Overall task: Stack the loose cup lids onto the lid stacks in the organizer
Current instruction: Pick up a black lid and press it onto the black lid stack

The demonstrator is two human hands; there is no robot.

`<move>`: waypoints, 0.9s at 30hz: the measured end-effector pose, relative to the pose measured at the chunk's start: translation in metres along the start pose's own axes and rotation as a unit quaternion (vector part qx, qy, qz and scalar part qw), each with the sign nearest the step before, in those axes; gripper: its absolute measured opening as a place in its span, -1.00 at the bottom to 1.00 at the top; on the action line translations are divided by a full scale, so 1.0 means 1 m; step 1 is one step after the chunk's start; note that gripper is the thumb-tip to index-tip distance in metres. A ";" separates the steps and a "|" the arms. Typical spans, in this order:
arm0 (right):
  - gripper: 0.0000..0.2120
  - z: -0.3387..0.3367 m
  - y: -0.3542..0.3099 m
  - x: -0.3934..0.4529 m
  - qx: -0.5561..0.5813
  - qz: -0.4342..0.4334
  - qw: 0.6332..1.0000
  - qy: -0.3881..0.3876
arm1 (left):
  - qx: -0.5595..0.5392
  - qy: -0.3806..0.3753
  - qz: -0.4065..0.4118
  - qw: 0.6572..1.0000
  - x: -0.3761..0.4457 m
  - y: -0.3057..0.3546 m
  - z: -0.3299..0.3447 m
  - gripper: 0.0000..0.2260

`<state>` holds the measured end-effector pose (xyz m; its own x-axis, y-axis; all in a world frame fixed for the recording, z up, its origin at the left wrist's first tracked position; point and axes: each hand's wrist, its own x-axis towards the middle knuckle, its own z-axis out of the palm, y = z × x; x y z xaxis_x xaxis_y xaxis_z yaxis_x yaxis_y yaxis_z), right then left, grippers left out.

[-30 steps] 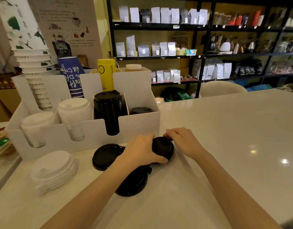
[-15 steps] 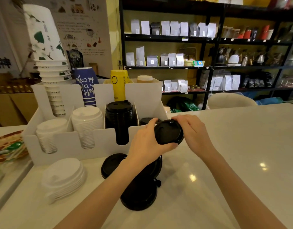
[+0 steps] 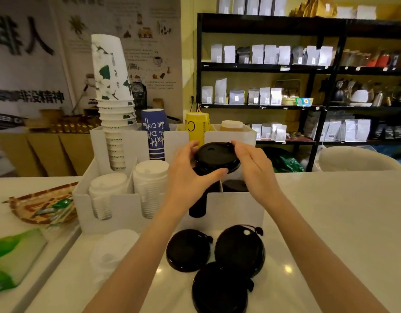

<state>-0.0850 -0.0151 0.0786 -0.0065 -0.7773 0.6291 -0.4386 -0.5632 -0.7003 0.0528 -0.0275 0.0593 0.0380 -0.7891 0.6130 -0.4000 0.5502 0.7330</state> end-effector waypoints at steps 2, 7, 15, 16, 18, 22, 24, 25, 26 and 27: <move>-0.70 0.010 0.000 0.005 0.044 0.020 0.999 -0.013 | -0.003 0.014 -0.007 1.000 0.008 -0.006 -0.008 -0.29; -0.70 0.027 0.008 0.020 0.100 0.083 0.990 -0.064 | 0.013 0.024 -0.021 0.999 0.022 -0.023 -0.018 -0.33; -0.60 0.045 0.021 0.032 0.138 0.142 0.977 -0.073 | 0.042 0.016 -0.048 0.998 0.033 -0.040 -0.017 -0.35; -0.59 0.046 0.023 0.033 0.133 0.147 0.977 -0.074 | 0.043 0.015 -0.051 0.998 0.033 -0.042 -0.017 -0.35; -0.58 0.047 0.027 0.034 0.120 0.164 0.976 -0.077 | 0.046 0.012 -0.055 0.997 0.033 -0.043 -0.017 -0.35; -0.60 0.048 0.032 0.034 0.122 0.183 0.971 -0.094 | 0.083 0.017 -0.056 0.995 0.031 -0.041 -0.014 -0.37; -0.60 0.048 0.034 0.034 0.135 0.190 0.967 -0.105 | 0.111 0.025 -0.056 0.992 0.030 -0.040 -0.011 -0.37; -0.60 0.048 0.035 0.034 0.140 0.193 0.965 -0.107 | 0.125 0.026 -0.056 0.990 0.030 -0.040 -0.009 -0.37; -0.60 0.049 0.036 0.034 0.144 0.197 0.964 -0.108 | 0.136 0.026 -0.057 0.989 0.029 -0.040 -0.008 -0.38; -0.60 0.049 0.036 0.034 0.148 0.200 0.962 -0.109 | 0.144 0.025 -0.057 0.988 0.029 -0.040 -0.008 -0.38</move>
<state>-0.0572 -0.0760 0.0580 0.0807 -0.9709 0.2253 -0.1651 -0.2359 -0.9576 0.0770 -0.0700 0.0496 0.1403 -0.8231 0.5502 -0.6341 0.3521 0.6884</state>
